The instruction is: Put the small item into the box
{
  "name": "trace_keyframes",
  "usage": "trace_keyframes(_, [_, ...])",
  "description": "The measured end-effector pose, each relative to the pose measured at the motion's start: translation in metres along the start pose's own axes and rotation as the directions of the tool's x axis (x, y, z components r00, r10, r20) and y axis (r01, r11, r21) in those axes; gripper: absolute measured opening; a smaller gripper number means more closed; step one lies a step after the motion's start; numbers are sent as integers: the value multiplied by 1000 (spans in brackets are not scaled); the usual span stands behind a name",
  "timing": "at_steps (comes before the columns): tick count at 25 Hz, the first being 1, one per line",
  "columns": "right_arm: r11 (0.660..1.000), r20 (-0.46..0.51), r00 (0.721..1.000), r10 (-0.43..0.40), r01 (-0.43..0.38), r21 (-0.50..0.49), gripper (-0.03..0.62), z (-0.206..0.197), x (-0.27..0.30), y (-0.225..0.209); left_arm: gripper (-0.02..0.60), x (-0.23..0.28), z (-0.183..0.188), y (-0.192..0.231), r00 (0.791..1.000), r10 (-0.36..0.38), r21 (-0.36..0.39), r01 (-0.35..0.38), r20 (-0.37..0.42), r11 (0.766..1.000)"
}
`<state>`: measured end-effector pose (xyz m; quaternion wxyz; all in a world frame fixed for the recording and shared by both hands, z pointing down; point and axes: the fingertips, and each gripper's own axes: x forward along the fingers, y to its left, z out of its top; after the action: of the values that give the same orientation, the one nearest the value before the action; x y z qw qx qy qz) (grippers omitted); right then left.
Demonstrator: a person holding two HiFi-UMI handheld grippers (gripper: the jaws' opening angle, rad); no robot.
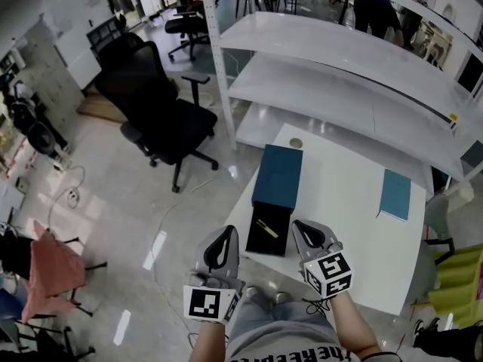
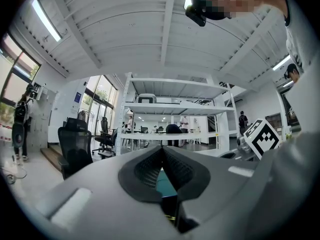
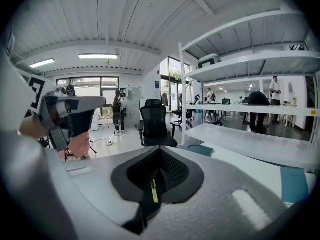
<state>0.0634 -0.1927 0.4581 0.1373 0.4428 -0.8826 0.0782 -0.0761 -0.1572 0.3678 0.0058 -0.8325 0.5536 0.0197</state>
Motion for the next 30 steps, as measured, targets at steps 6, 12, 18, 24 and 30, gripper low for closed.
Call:
trace_keyframes(6, [1000,72,997,-11,12,-2,2,20,-19,0,15,-4,3,-7,1000,-6,6,6,7,1000])
trace_keyframes(12, [1000,126,992,-20,21,0,2,38,-35,0,14,-7,7,-10,1000,-4,12,4,11,1000])
trace_keyframes(18, [999,165,986,-35,37,-11,2,45,-46,0,15,-10,9,-15,1000,-7,17,6,20,1000])
trace_keyframes(24, [999,205,978,-46,49,-10,2,54,-56,-1,14,-13,12,-17,1000,-4,23,4,28,1000])
trace_keyframes(30, [998,247,967,-57,63,-16,2,64,-65,-1,14,-15,13,-18,1000,-3,28,2,28,1000])
